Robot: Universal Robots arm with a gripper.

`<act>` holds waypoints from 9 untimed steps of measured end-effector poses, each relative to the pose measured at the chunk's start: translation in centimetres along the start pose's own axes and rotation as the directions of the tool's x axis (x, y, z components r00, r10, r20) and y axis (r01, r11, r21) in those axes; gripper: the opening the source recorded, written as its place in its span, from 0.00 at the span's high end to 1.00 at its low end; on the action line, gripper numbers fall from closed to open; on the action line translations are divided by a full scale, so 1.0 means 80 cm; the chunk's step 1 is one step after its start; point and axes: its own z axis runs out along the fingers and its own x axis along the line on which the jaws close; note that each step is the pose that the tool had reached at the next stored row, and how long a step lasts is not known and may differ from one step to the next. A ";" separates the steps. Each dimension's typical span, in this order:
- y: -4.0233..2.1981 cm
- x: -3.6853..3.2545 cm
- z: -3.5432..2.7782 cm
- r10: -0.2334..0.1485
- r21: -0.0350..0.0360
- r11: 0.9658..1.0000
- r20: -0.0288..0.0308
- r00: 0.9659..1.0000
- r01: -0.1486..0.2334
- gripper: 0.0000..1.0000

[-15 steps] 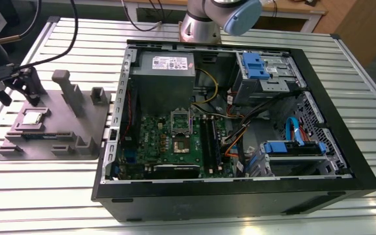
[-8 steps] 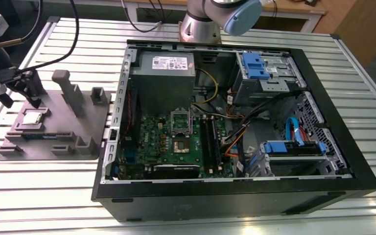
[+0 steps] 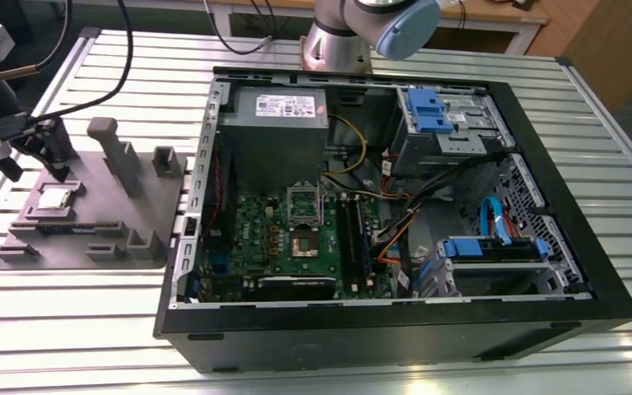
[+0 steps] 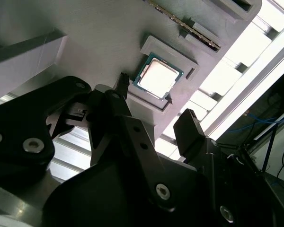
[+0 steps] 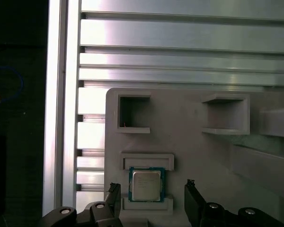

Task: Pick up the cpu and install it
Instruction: 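Pick up the cpu and move it towards the insertion slot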

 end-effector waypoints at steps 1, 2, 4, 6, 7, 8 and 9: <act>0.0000 0.0000 0.0000 0.000 0.000 1.000 0.000 1.000 0.000 0.35; 0.0000 0.0000 0.0001 0.000 0.000 1.000 0.000 1.000 0.000 0.35; 0.0000 0.0000 0.0001 0.000 0.000 1.000 0.000 1.000 0.000 0.34; 0.0000 0.0000 0.0002 0.000 0.000 1.000 0.000 1.000 0.000 0.28; 0.0000 0.0000 0.0002 0.000 0.000 1.000 0.000 1.000 0.000 0.28; 0.0000 0.0000 0.0002 0.000 0.000 1.000 0.000 1.000 0.000 0.28; 0.0000 0.0000 0.0003 0.000 0.000 1.000 0.000 1.000 0.000 0.28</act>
